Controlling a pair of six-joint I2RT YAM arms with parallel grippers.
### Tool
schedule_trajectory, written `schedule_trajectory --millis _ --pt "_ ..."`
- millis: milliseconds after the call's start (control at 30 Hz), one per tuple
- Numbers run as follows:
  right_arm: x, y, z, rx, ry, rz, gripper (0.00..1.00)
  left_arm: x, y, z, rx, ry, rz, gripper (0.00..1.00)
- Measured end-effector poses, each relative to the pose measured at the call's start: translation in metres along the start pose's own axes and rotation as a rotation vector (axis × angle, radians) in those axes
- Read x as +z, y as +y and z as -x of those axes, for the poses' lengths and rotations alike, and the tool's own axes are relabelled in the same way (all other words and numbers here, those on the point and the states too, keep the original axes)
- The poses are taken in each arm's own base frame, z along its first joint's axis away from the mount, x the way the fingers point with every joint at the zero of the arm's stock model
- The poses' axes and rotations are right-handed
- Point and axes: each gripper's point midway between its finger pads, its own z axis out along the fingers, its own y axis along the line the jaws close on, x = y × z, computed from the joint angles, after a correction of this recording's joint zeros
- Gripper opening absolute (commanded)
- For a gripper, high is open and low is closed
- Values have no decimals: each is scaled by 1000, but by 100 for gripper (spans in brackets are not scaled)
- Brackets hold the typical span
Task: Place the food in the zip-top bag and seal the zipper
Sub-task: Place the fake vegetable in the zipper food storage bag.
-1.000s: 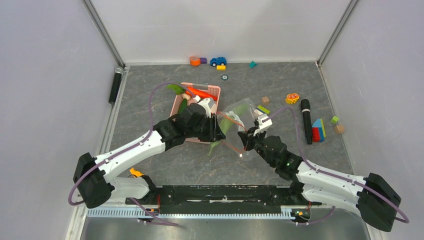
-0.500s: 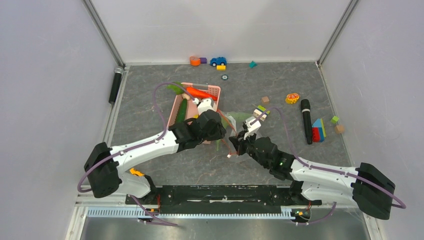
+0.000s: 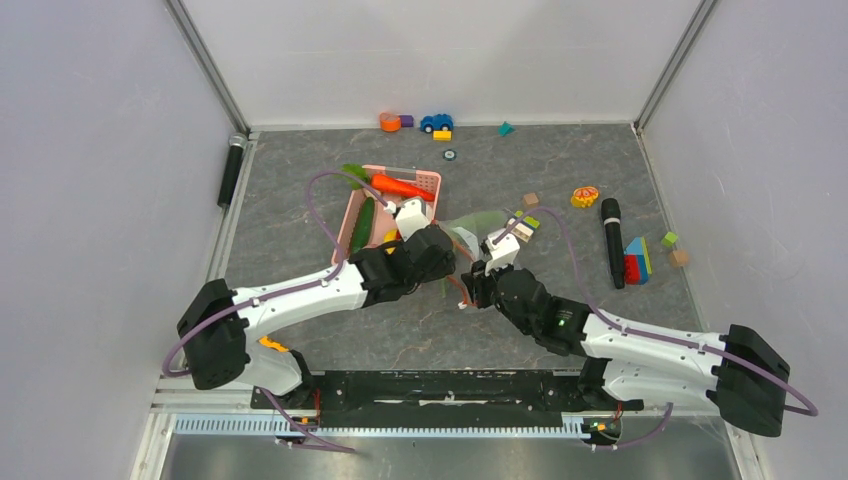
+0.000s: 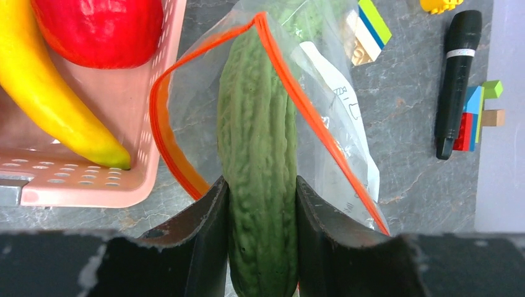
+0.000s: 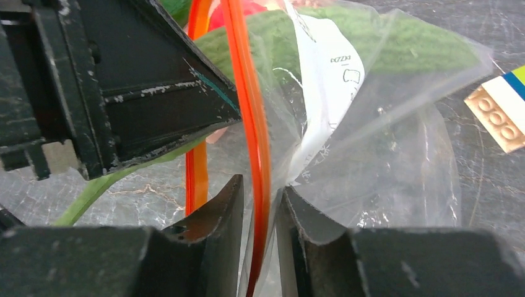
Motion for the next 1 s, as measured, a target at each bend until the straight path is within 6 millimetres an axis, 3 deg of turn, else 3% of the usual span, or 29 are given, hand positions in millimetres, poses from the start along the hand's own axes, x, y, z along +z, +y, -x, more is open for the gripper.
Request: schedule_trajectory --millis 67,133,267,300,333,667,800,1000 --pt "-1 -3 -2 -3 15 -18 33 1 -2 1 -5 -9 -5 2" --pt "-2 -5 -3 -9 27 -34 40 2 -4 1 -6 -12 -10 2" --pt "-4 -7 -3 -19 41 -56 43 6 -5 -4 1 -6 -7 2" --pt "-5 -8 -2 -21 41 -64 55 7 -5 -5 3 -4 -7 2" --pt "-5 -8 -1 -23 40 -69 58 7 -5 -6 4 -4 -7 2" --pt "-14 -17 32 -30 -18 -146 60 6 -9 -7 -1 -2 -20 2" --pt "-19 -20 36 -30 -29 -157 60 5 -14 -8 -22 0 -34 2" --pt "-21 1 38 -50 -26 -55 60 9 -17 -4 -53 -15 -43 2"
